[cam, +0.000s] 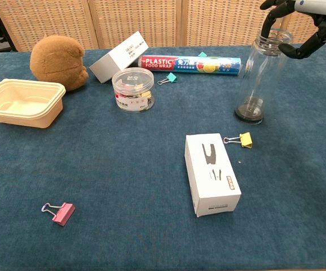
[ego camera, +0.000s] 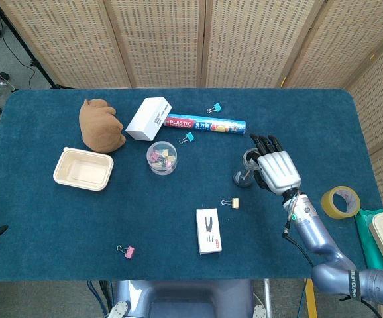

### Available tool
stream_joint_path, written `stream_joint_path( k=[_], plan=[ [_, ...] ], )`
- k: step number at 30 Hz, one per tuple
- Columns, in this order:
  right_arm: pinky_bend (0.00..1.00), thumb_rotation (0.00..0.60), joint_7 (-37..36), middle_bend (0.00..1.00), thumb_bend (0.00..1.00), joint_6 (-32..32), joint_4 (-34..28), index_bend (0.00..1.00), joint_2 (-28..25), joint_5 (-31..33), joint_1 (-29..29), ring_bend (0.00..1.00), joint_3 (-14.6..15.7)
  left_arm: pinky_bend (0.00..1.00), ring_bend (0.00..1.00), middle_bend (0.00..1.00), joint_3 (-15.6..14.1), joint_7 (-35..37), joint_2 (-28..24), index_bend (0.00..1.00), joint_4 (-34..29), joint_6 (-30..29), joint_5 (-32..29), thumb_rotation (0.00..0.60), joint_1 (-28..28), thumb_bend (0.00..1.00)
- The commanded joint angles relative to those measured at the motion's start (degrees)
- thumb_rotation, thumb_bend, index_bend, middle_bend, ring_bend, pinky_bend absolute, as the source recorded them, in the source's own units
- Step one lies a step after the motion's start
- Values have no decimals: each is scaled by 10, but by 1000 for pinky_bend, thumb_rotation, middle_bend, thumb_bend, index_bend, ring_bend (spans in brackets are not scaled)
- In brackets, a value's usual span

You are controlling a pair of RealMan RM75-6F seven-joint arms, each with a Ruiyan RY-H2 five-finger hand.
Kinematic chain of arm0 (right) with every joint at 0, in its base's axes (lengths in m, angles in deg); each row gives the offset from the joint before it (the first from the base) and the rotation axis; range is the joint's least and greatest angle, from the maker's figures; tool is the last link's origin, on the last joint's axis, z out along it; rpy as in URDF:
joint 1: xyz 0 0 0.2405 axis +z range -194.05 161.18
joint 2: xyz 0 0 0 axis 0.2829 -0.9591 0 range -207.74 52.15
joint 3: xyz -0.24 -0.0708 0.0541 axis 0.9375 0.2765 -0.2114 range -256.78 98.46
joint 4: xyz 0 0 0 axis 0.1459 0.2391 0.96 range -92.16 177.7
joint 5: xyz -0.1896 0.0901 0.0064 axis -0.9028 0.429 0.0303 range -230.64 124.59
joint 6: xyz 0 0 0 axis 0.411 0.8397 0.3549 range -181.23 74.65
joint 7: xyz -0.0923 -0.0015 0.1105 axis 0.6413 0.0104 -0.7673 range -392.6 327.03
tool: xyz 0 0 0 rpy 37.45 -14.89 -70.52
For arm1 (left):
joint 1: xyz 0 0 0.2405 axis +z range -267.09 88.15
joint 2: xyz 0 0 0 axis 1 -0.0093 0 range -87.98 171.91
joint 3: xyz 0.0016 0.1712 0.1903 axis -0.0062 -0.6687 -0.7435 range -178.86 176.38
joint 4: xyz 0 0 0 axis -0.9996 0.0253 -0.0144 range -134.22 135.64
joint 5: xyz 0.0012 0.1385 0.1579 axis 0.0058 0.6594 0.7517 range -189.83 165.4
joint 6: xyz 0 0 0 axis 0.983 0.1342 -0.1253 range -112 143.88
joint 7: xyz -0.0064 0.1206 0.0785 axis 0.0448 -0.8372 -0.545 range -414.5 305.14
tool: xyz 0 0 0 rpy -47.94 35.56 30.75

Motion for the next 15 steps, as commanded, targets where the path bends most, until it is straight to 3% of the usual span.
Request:
stream_joint_path(
  k=[1, 10, 15],
  plan=[
    [0, 600, 0, 0, 571, 5, -9, 333, -5, -7, -2, 0, 0, 0, 0, 0, 0, 0, 0, 0, 0, 0, -1, 600, 0, 0],
    [0, 600, 8, 0, 571, 33, -66, 330, -43, -44, -14, 0, -2, 0, 0, 0, 0, -5, 1, 0, -1, 2, 0, 600, -1, 0],
    [0, 600, -21, 0, 572, 59, -55, 108, -61, -98, -33, 0, 3, 0, 0, 0, -1, -10, 2, 0, -1, 0, 1, 600, 0, 0]
  ],
)
